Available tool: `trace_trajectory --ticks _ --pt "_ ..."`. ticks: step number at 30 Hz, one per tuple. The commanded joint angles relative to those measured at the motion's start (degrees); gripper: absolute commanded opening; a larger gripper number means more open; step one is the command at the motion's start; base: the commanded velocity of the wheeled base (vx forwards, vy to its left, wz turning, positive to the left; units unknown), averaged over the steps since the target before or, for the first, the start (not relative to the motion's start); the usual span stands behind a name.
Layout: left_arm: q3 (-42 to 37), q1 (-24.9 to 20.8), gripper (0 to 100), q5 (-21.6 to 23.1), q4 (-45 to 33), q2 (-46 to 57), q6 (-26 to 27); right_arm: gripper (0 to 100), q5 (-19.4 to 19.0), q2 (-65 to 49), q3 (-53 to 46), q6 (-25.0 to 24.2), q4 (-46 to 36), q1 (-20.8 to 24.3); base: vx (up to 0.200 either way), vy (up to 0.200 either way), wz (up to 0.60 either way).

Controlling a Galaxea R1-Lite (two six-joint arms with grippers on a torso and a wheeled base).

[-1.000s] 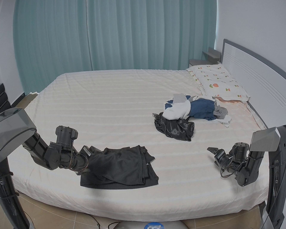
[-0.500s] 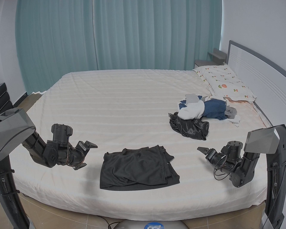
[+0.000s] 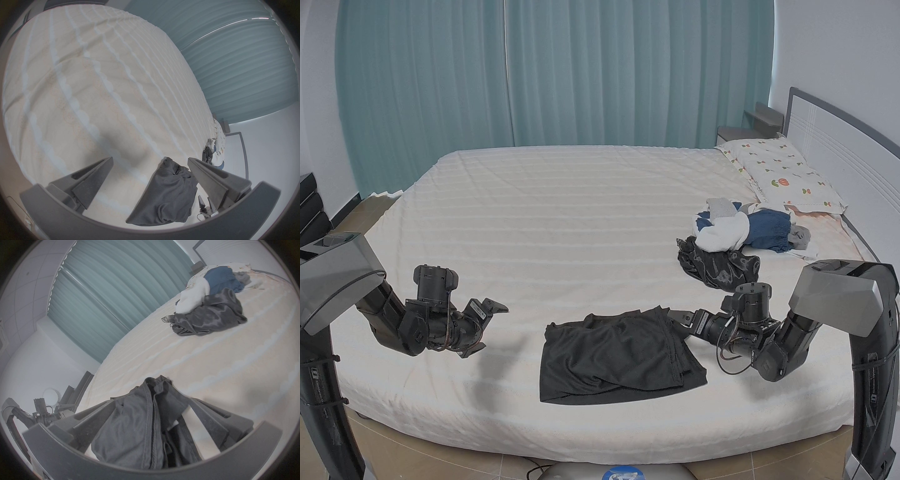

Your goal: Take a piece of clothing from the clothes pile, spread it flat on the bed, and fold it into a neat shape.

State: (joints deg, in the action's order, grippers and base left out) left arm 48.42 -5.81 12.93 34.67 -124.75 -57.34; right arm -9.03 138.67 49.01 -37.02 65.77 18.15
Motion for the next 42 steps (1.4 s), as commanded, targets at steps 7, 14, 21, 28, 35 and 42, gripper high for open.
trace_trajectory --ticks 7,14,21,28,35,42 --pt "-0.2 -0.3 100 -1.4 1.1 -1.7 0.0 100 0.0 4.0 16.2 5.6 -12.2 2.7 0.0 0.0 0.0" --pt "-0.2 -0.3 100 -1.4 1.1 -1.7 0.0 100 0.1 8.4 23.2 9.6 -16.1 4.9 0.0 0.0 0.0" --pt "-0.1 -0.3 100 -1.4 1.1 -1.7 0.0 100 1.7 11.4 28.8 10.6 -19.4 4.5 0.0 0.0 0.0" --pt "-0.1 -0.3 100 -1.5 1.1 -1.7 0.0 0 1.8 12.3 30.6 11.4 -21.2 4.3 0.0 0.0 0.0" --pt "-0.1 -0.3 100 -1.4 1.1 -1.7 0.0 0 3.4 12.2 31.3 11.4 -21.0 3.2 0.0 0.0 0.0" --pt "-0.2 -0.3 100 -1.5 1.1 -1.7 0.0 0 5.0 11.9 31.3 10.9 -20.7 0.3 0.0 0.0 0.0"
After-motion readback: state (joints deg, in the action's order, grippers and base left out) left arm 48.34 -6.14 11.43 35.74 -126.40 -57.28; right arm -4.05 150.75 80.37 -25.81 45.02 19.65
